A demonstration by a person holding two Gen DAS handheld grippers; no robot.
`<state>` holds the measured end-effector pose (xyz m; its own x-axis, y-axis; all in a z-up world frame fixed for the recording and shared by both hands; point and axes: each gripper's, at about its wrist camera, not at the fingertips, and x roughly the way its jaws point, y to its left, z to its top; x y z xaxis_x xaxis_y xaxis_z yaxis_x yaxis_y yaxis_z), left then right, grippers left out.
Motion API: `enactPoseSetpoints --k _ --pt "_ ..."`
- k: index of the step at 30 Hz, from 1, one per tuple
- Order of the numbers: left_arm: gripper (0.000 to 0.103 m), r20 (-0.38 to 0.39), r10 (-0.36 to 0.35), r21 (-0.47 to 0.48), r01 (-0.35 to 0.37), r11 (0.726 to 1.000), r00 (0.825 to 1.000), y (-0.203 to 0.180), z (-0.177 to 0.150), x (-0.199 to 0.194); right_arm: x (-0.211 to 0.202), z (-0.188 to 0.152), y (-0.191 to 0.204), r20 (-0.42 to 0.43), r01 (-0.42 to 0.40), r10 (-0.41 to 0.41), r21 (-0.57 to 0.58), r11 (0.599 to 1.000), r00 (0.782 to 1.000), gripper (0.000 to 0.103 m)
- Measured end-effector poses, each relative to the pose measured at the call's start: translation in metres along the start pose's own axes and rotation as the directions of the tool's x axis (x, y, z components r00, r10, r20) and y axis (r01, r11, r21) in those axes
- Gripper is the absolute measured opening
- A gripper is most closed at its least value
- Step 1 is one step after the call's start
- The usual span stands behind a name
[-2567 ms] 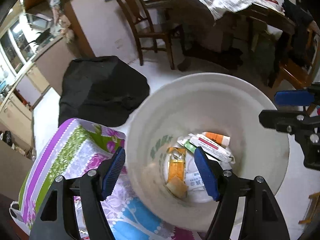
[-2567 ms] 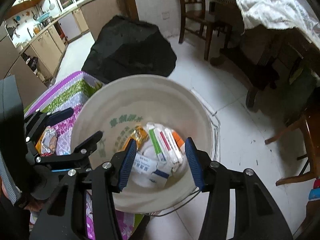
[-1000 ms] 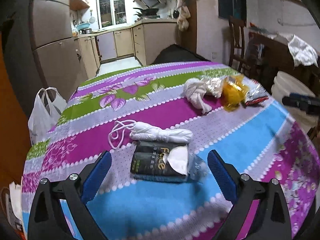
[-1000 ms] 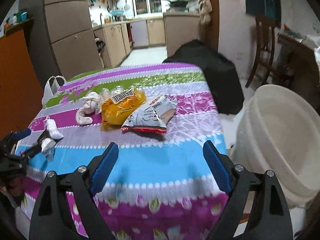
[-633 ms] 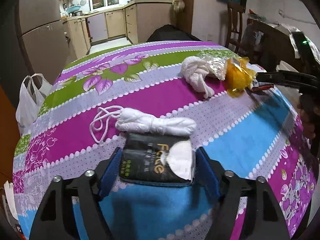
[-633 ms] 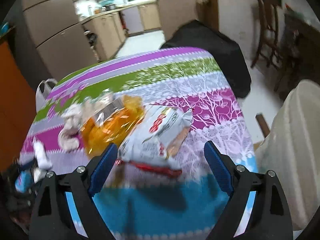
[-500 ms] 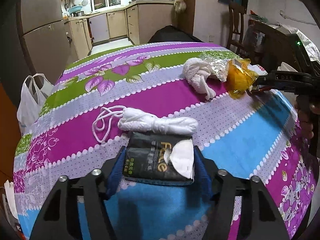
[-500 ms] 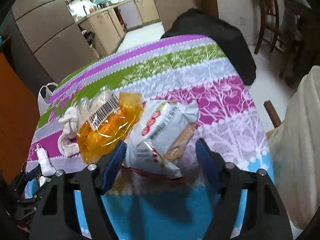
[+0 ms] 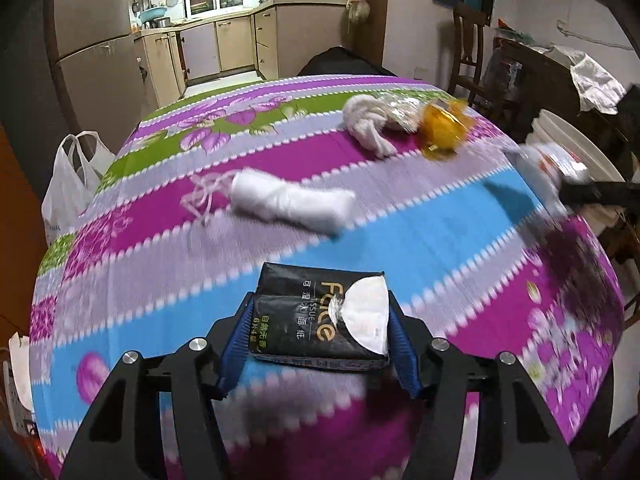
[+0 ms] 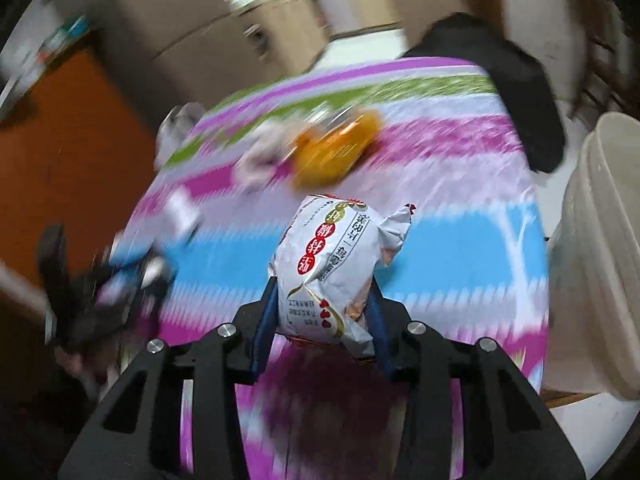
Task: Collect trash
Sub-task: 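Grasp the white snack bag with the right tool while the left tool grasps the black tissue pack, then carry the snack bag and tissue pack over the white bucket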
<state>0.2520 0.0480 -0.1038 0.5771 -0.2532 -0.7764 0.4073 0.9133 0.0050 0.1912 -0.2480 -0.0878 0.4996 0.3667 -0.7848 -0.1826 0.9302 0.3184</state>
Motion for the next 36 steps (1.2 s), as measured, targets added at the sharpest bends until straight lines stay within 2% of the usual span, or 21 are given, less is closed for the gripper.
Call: enactPoseSetpoints --k 3,4,6,8,10,12,15,16,19,21,22,23,24,26,29,36 --pt "0.064 0.006 0.030 0.016 -0.031 0.999 1.000 -0.005 -0.008 -0.002 -0.003 -0.019 0.011 -0.050 0.000 -0.004 -0.090 0.996 0.999 0.043" --pt "0.064 0.015 0.037 0.014 -0.038 0.999 0.999 -0.006 -0.009 -0.002 0.001 -0.024 0.010 -0.061 0.021 -0.028 -0.109 0.994 0.998 0.044" --pt "0.067 0.013 0.038 -0.004 -0.038 0.999 0.999 -0.005 -0.009 -0.002 0.009 -0.029 0.006 -0.071 0.091 -0.099 -0.111 0.990 0.993 0.056" --pt "0.074 0.016 0.046 -0.015 -0.045 0.999 0.999 -0.004 -0.008 -0.002 0.009 -0.033 0.001 -0.043 0.115 -0.118 -0.073 0.991 0.992 0.072" --pt "0.075 0.031 0.052 -0.014 -0.052 0.999 0.998 -0.003 -0.009 -0.005 0.002 -0.037 0.003 -0.004 0.133 -0.134 -0.056 0.990 0.991 0.083" --pt "0.076 0.045 0.054 -0.011 -0.053 0.999 0.998 -0.003 -0.009 -0.008 -0.006 -0.042 0.012 0.064 0.193 -0.191 -0.028 0.981 0.979 0.089" --pt "0.079 0.050 0.070 -0.010 -0.070 0.997 0.996 -0.005 -0.009 -0.007 -0.005 -0.043 0.019 0.105 0.274 -0.276 0.030 0.961 0.955 0.089" --pt "0.079 0.048 0.074 -0.006 -0.074 0.997 0.996 -0.006 -0.009 -0.006 0.000 -0.044 0.024 0.104 0.324 -0.328 0.055 0.944 0.939 0.089" --pt "0.079 0.039 0.116 0.013 -0.117 0.993 0.992 -0.011 -0.011 -0.003 0.011 -0.046 0.035 0.108 0.386 -0.389 0.046 0.921 0.915 0.088" --pt "0.078 0.041 0.134 0.022 -0.135 0.991 0.990 -0.014 -0.010 -0.003 0.017 -0.048 0.045 0.126 0.446 -0.443 0.001 0.895 0.888 0.083" --pt "0.078 0.038 0.143 0.021 -0.144 0.989 0.989 -0.015 -0.010 -0.003 0.022 -0.048 0.050 0.134 0.480 -0.471 -0.040 0.877 0.872 0.078" --pt "0.077 0.034 0.148 0.013 -0.149 0.989 0.988 -0.016 -0.009 -0.003 0.024 -0.050 0.051 0.136 0.494 -0.483 -0.054 0.868 0.865 0.069" --pt "0.076 0.030 0.148 0.004 -0.148 0.989 0.989 -0.016 -0.009 -0.003 0.026 -0.049 0.052 0.134 0.501 -0.490 -0.068 0.863 0.862 0.066" --pt "0.069 0.022 0.139 -0.007 -0.139 0.990 0.990 -0.016 -0.009 -0.003 0.027 -0.049 0.050 0.128 0.483 -0.473 -0.068 0.873 0.872 0.060" --pt "0.065 0.010 0.147 -0.009 -0.147 0.989 0.989 -0.019 -0.008 -0.004 0.024 -0.050 0.046 0.133 0.471 -0.461 -0.050 0.881 0.877 0.054" --pt "0.062 -0.016 0.190 0.006 -0.190 0.982 0.982 -0.027 -0.006 -0.005 0.017 -0.052 0.039 0.135 0.402 -0.398 0.000 0.916 0.907 0.045"
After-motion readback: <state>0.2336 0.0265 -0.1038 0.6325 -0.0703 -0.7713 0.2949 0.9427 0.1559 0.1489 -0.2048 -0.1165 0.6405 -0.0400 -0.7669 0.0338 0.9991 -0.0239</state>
